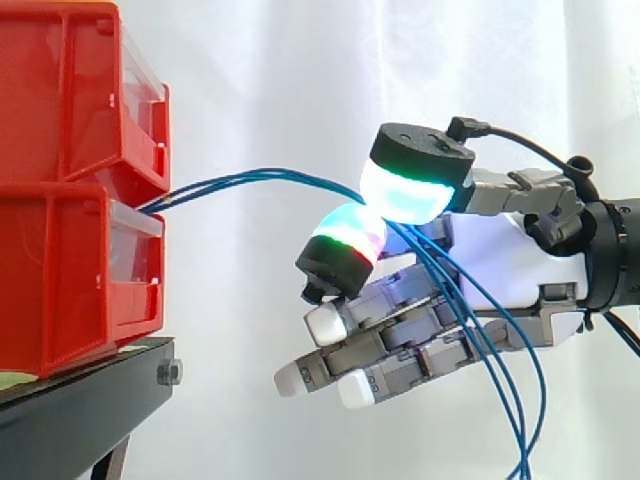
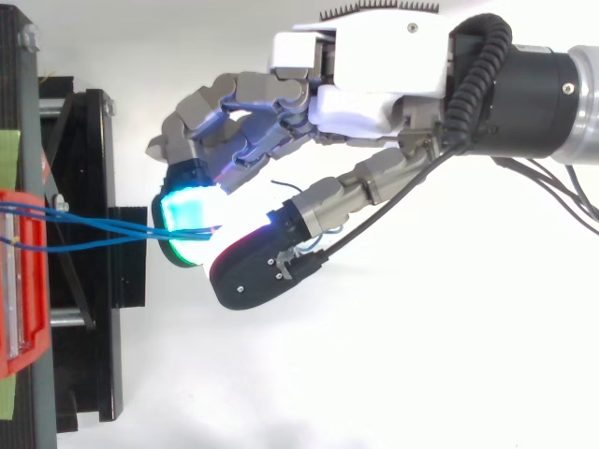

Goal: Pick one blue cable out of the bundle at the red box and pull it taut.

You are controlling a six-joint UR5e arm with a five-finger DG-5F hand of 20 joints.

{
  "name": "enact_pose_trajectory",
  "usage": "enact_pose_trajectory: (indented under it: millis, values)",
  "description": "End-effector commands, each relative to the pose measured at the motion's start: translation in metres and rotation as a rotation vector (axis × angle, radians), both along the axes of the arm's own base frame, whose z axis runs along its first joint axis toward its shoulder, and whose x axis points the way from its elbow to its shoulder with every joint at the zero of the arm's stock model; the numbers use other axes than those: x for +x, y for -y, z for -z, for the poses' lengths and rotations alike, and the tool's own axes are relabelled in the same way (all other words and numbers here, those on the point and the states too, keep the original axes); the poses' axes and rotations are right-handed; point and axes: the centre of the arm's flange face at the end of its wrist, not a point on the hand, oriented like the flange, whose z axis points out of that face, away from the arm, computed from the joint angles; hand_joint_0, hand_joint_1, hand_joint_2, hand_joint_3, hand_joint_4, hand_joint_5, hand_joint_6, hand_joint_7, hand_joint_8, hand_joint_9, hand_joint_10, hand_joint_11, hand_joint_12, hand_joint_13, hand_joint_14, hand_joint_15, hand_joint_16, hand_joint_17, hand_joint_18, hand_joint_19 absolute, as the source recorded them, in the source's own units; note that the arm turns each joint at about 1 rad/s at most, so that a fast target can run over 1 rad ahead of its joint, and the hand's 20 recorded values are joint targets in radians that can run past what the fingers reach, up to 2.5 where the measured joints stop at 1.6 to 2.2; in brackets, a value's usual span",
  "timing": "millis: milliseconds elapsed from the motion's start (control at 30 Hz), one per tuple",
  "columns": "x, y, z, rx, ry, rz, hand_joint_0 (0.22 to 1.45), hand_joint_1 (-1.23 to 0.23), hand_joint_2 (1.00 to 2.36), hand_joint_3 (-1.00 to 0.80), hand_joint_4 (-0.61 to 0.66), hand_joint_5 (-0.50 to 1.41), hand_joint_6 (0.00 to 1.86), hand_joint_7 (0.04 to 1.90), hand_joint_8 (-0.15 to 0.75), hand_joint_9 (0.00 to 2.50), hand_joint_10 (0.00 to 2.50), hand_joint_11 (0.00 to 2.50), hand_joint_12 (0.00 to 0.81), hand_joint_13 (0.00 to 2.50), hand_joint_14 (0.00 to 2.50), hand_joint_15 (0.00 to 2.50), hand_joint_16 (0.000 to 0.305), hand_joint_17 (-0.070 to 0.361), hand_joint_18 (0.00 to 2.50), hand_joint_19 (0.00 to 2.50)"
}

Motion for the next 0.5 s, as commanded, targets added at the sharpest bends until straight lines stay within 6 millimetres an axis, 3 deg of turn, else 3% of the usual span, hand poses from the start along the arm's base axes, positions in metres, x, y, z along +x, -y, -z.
enact_pose_trajectory:
  millis: [0, 200, 467]
  values:
    - [0.0001, 0.0002, -0.0002, 0.0, 0.001, 0.001, 0.75, -1.01, 1.02, -0.17, -0.12, -0.14, 0.9, 1.24, 0.268, 0.64, 0.01, 0.44, 0.371, 0.21, 0.0, 0.0, 0.057, 0.127, 0.42, 0.16]
    - [0.0001, 0.0, -0.0002, 0.0, 0.001, 0.0, 0.79, -1.02, 1.02, -0.29, -0.06, -0.16, 0.9, 1.15, 0.266, 0.62, 0.01, 0.44, 0.369, 0.19, 0.0, 0.0, 0.056, 0.127, 0.4, 0.16]
    - [0.0001, 0.0002, -0.0002, 0.0, 0.001, 0.001, 0.68, -0.96, 1.01, -0.41, 0.04, -0.14, 0.88, 1.17, 0.273, 0.66, 0.01, 0.45, 0.37, 0.2, 0.0, 0.0, 0.056, 0.126, 0.42, 0.17]
